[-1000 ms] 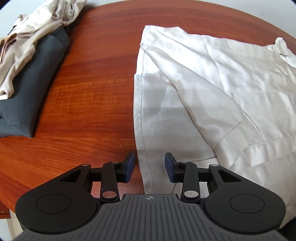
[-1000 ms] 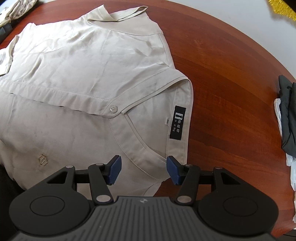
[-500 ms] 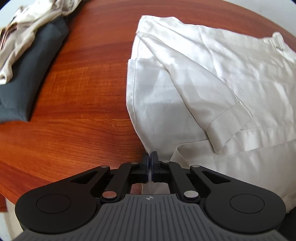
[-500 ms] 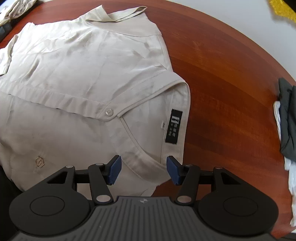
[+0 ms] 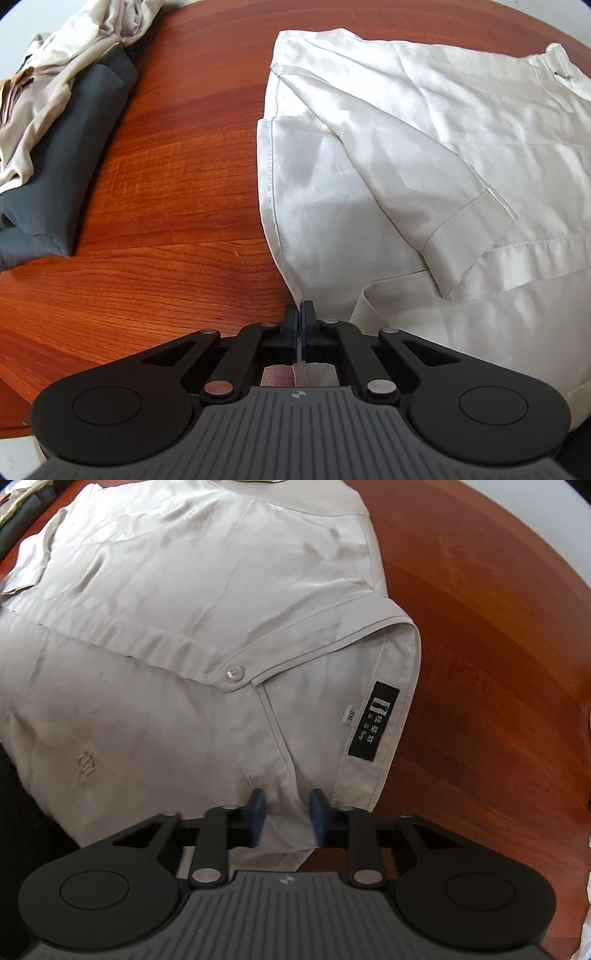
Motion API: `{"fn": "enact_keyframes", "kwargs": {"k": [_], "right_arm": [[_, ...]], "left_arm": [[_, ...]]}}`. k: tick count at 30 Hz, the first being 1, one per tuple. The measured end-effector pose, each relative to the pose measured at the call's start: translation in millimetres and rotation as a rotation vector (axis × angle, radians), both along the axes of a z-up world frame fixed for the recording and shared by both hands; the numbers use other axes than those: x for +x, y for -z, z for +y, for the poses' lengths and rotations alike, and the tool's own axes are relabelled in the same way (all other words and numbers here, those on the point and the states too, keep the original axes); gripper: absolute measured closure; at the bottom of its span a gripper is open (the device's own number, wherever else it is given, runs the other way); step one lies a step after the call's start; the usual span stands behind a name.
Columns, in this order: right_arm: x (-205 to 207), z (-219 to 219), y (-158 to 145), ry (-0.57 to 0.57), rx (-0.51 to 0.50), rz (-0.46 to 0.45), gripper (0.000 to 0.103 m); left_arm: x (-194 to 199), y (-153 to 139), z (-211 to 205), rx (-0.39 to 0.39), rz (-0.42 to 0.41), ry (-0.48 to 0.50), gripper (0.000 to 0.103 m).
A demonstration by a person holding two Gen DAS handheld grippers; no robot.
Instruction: Fold clothes
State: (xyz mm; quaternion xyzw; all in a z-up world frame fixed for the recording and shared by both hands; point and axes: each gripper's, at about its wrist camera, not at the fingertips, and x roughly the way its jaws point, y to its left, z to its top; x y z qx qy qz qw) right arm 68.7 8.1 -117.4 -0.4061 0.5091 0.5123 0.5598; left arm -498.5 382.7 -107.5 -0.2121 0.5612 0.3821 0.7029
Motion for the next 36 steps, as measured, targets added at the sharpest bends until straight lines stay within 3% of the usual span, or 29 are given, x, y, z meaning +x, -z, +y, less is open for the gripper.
{"fn": "enact_keyframes", "kwargs": {"k": [5,19,22,24,26,27,30,36], "right_arm": [[-3,2,-3,-0.014,-0.024,-0.052,0.098],[9,-9,-7,0.023,-0.056,-0.098,0.098],[1,-7,-7,0.009,-0.050,-0.116,0.086],[-5,-7,-11,0.001,-0.030,-0.128,0.065],[-9,-7,-16,0.009,-0.011,-0.138,0.061],[-11,-7,-19,0.016,0.002,-0.144,0.058],[-17,-7,-26,0.036,0.033,-0.161,0.048],[-29,-2,-33,0.067,0.079,-0.163,0.042]], "left_arm": [[3,1,-1,0.019,0.037,0.020,0.102],[3,5,4,0.043,0.047,0.015,0.101],[-3,-1,5,0.040,-0.015,-0.024,0.097],[-7,-13,4,0.057,-0.062,-0.041,0.088],[-9,-22,2,0.070,-0.094,-0.054,0.072],[-9,-25,1,0.073,-0.104,-0.057,0.069],[-6,-33,-7,0.077,-0.126,-0.051,0.067],[10,-33,-37,0.035,-0.169,-0.004,0.064]]}}
